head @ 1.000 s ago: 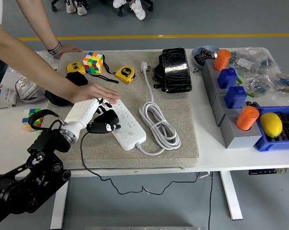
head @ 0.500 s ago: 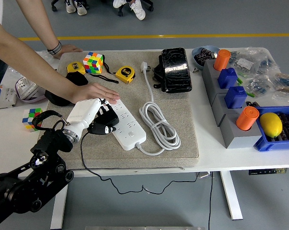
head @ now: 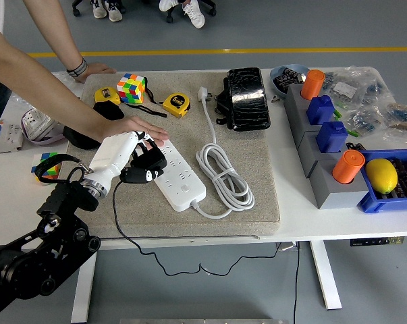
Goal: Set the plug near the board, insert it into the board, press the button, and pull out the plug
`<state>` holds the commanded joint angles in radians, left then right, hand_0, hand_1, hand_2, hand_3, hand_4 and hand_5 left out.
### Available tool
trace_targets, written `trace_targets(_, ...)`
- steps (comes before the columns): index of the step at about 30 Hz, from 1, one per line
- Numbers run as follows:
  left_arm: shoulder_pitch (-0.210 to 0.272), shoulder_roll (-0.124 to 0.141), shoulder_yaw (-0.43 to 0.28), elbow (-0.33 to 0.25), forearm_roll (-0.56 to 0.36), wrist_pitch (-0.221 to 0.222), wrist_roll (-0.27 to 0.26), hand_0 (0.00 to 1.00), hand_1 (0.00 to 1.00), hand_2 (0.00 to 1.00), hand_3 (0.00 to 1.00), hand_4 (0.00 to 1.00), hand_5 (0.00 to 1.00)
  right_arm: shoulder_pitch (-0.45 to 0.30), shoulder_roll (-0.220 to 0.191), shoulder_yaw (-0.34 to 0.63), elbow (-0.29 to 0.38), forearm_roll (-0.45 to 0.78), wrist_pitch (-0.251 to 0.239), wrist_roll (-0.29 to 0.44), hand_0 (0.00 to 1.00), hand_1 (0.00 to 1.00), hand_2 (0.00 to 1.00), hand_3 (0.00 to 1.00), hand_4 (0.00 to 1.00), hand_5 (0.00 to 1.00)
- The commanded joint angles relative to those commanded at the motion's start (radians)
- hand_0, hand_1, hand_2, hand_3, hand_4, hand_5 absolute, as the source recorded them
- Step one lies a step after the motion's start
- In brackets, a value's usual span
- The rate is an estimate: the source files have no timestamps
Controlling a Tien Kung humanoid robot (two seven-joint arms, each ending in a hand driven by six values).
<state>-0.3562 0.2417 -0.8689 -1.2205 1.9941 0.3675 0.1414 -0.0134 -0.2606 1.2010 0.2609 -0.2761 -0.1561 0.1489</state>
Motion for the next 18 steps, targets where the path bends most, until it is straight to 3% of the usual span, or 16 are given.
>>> trace_targets(4,0.017,0.019,-0.035,-0.004,0.007,0.004,-0.01,0.22,0.293,0.3,0.458,0.695,0.136,-0.001,0.0,0.001,0.0,-0.001,0.0,0.0,0.548,0.565,0.519,0.502,0.81,0.344)
trace_targets(9,0.03,0.035,-0.066,0.036,0.013,-0.004,-0.018,0.221,0.286,0.299,0.46,0.688,0.149,0.0,0.001,0.004,0.0,-0.002,0.0,0.0,0.548,0.564,0.519,0.502,0.809,0.343)
trace_targets(16,0.034,0.033,-0.066,0.098,-0.018,-0.01,-0.041,0.234,0.302,0.316,0.483,0.696,0.157,0.002,0.002,0.006,0.0,-0.003,0.0,0.0,0.548,0.565,0.519,0.503,0.81,0.343)
trace_targets(17,0.035,0.031,-0.065,0.102,-0.018,-0.011,-0.041,0.294,0.405,0.435,0.527,0.759,0.207,0.002,0.002,0.006,0.0,-0.004,0.001,0.0,0.548,0.565,0.519,0.503,0.81,0.344)
trace_targets(18,0.035,0.03,-0.064,0.107,-0.024,-0.011,-0.044,0.294,0.405,0.435,0.527,0.759,0.207,0.002,0.002,0.007,0.001,-0.005,0.0,0.0,0.548,0.565,0.519,0.503,0.81,0.344)
